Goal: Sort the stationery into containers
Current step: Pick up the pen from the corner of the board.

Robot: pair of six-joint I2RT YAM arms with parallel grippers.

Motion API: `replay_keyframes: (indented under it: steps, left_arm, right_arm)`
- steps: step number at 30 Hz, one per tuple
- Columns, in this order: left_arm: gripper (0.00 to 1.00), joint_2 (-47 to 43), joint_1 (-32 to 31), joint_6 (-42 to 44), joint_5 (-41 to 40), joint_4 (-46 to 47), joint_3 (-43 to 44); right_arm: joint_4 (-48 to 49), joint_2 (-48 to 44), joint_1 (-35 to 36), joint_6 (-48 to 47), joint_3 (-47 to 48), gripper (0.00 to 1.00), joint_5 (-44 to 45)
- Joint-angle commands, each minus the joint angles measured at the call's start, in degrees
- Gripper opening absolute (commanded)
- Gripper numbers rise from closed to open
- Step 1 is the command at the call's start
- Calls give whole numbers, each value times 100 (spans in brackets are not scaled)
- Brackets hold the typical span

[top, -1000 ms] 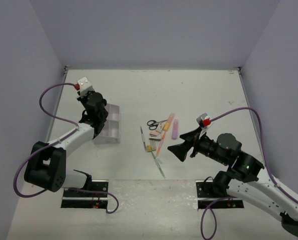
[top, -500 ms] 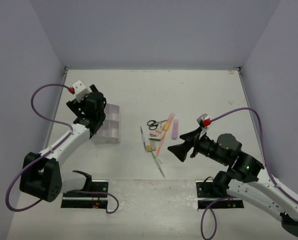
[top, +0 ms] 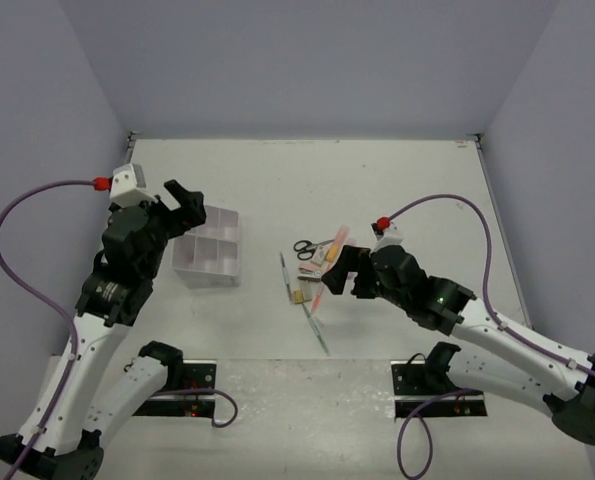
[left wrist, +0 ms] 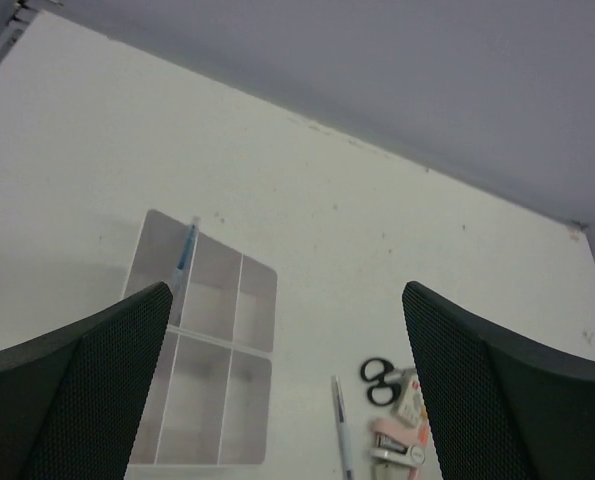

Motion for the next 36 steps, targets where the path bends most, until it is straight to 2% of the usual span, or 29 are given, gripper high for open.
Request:
replay_keyframes:
  steps: [1,4,7,9,13,20,26,36]
  left_arm:
    - [100,-307,18,797,1098,-1158,-131]
    - [100,-674,13,899,1203,-1000,-778]
    - [100,-1192,18,836,1321,-629,-1125]
    - [100,-1362,11,839,1215,-517,-1157]
    - [100,-1437,18,884,1419,-456,-1264]
    - [100,-1506,18,895,1512,-406,-1297]
    - [100,-1188,27,903,1604,-403,-1263]
    - [100,-1156,27,930,1693,-406,-1267]
  right_arm:
    - [46,419,28,119,396,96,-125]
    - [-391,942,99,-292,748,75,-368]
    - [-927,1306,391,-458,1097,59,-310]
    - [-1397,1549,690,-470,1358,54,-131]
    - [-2003,2194,1137,-289,1884,52,255]
    - [-1960,3054,1612,-10,1935,51,305]
    - [-1902,3754,1759,-38,2138,46,325]
    - [-1488,4363,1784,-158,2053,44,44]
